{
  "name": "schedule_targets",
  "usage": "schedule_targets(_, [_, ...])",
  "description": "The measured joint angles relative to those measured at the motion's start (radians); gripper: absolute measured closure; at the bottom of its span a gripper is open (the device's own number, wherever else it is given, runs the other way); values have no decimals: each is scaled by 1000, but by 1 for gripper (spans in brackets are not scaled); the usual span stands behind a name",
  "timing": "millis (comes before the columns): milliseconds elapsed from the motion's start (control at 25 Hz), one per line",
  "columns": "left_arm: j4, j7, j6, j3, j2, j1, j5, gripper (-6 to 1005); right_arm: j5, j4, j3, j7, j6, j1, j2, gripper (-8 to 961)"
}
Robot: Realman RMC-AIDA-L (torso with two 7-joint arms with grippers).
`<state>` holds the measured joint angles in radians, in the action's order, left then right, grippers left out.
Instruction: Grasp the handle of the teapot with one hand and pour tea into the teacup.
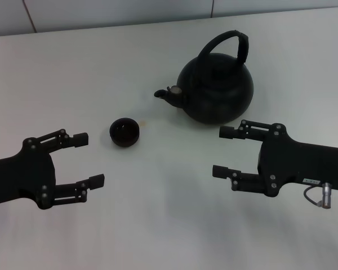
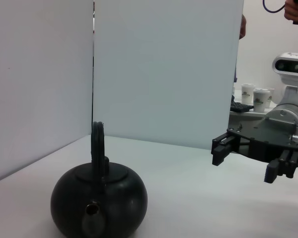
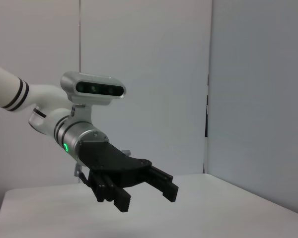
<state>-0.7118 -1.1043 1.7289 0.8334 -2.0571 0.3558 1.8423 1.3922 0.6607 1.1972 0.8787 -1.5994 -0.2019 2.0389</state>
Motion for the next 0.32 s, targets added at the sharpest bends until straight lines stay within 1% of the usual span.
schedule_targets(200, [2,1,-2,0,-1,1,0,140,2,1,-1,6,5,-4,1,258])
schedule_targets(320, [3,1,-3,0,-2,1,0,140,3,2,-2,7,14,-7,6,258])
